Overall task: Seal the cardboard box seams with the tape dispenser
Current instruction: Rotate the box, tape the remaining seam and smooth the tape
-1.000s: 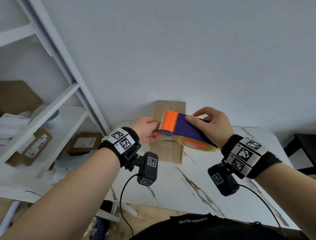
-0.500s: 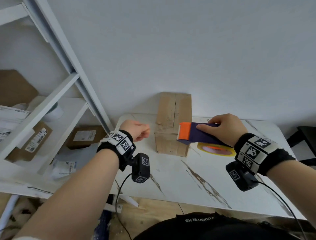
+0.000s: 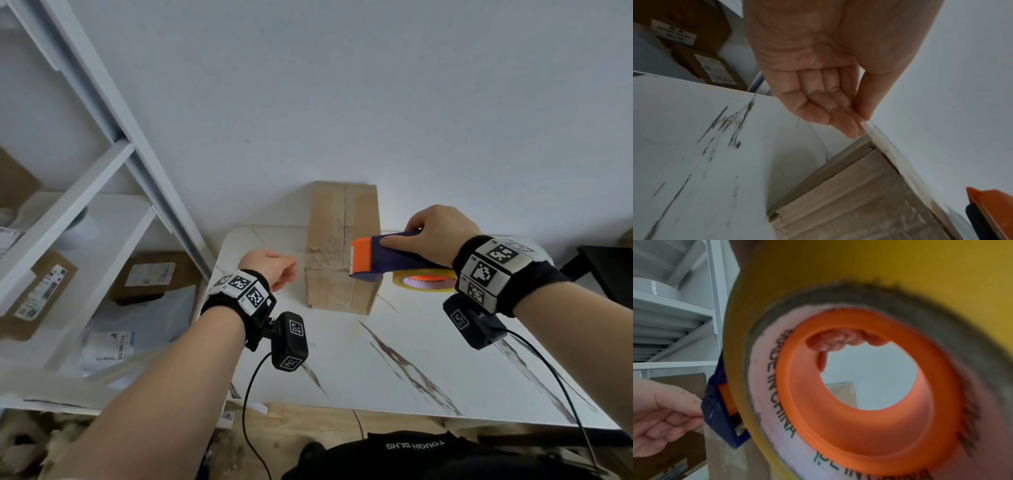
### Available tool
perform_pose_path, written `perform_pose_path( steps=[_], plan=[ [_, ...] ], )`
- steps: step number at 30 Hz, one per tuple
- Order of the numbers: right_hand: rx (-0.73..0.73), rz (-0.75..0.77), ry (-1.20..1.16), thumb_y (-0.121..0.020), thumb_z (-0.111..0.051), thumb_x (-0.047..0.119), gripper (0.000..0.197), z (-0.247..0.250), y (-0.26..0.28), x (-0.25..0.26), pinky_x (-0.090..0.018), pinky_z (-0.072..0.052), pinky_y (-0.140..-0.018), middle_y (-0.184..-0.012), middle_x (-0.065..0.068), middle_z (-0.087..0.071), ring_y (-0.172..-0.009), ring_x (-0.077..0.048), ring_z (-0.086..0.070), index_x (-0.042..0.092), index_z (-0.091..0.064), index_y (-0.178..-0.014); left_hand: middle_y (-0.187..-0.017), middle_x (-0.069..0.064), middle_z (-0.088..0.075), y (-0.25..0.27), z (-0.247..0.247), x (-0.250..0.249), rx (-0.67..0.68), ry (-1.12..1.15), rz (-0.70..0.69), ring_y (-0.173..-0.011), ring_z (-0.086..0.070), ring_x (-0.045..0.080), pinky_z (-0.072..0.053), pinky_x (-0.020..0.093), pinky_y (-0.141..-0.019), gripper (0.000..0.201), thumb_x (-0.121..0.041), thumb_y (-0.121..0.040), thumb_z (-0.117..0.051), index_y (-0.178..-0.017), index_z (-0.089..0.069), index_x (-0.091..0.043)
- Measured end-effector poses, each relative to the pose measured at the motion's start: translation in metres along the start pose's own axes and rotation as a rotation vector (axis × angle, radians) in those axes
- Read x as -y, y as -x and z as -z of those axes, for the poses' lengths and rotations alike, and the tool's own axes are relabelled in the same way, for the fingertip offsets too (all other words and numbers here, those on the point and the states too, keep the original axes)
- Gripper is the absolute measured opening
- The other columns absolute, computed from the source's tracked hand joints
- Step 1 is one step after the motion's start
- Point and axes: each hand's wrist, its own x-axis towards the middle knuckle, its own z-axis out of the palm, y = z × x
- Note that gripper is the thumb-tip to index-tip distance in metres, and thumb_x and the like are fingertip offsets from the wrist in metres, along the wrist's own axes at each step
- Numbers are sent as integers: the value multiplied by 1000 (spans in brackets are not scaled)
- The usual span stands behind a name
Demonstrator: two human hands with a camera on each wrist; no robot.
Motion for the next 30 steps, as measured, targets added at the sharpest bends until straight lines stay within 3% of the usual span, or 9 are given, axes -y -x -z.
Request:
perform_pose_path(
  steps=[7, 11, 15, 17, 19, 22, 24, 26, 30],
  plan=[
    [26, -18, 11, -71, -60, 64, 45, -5, -2, 0, -27, -43, -62, -76, 4, -64, -77, -18, -59, 21, -68, -72, -70, 6, -68, -7, -3, 10, 7, -15, 9, -63, -64, 15, -49, 26, -62, 23, -19, -86, -64, -65, -64, -11],
    [34, -29, -6, -71, -61, 64, 45, -7, -2, -4, -26, -42, -59, -72, 5, -64, -74, -17, -58, 20, -68, -70, -61, 5, -66, -7, -8, 13, 16, 10, 33, -60, -60, 17, -45, 25, -57, 23, -16, -86, -65, -65, -63, -8],
    [40, -37, -10, -70, -61, 65, 46, -8, -2, -5, -27, -43, -61, -70, 5, -62, -74, -17, -58, 20, -68, -71, -69, 8, -69, -7, -15, 12, -8, 0, 42, -61, -62, 16, -48, 25, -61, 20, -19, -84, -67, -68, -62, -9],
    [38, -34, -6, -71, -61, 65, 46, -8, -2, -4, -27, -43, -62, -70, 5, -62, -74, -18, -57, 19, -68, -72, -76, 10, -72, -7, -18, 13, -62, -32, 31, -60, -63, 15, -49, 25, -59, 14, -21, -83, -67, -85, -65, -8],
    [38, -32, -9, -71, -61, 65, 46, -9, -3, -5, -28, -45, -63, -70, 5, -62, -74, -18, -58, 19, -68, -72, -86, 10, -71, -6, -17, 17, -85, -81, 40, -65, -67, 15, -52, 25, -59, 46, -31, -81, -68, -120, -55, -11],
    [35, -26, -7, -70, -60, 66, 47, -10, -3, -6, -29, -46, -65, -71, 4, -62, -74, -19, -57, 19, -68, -70, -94, 6, -67, -2, -9, 25, -104, -298, 39, -74, -70, 17, -55, 29, -68, 61, -42, -77, -69, -129, -50, -14],
    [40, -20, -7, -70, -60, 66, 48, -10, -3, -6, -29, -46, -65, -72, 3, -63, -75, -19, -57, 19, -68, -71, -101, 5, -68, -3, -6, 33, -145, -413, -42, -83, -69, 18, -54, 30, -80, 47, -36, -81, -66, -122, -57, -15],
    [39, -16, -13, -70, -60, 66, 48, -10, -3, -6, -29, -46, -64, -73, 3, -63, -75, -19, -57, 19, -68, -72, -109, 5, -68, 0, -8, 35, -173, -362, -180, -99, -64, 20, -48, 31, -95, 30, -25, -86, -60, -115, -64, -17],
    [39, -8, -31, -70, -61, 65, 47, -11, -4, -8, -30, -47, -66, -71, 3, -63, -75, -19, -58, 18, -67, -70, -113, 7, -69, 8, -24, 33, -102, -234, -338, -106, -64, 20, -47, 39, -100, 30, -15, -93, -46, -117, -64, -13]
  ],
)
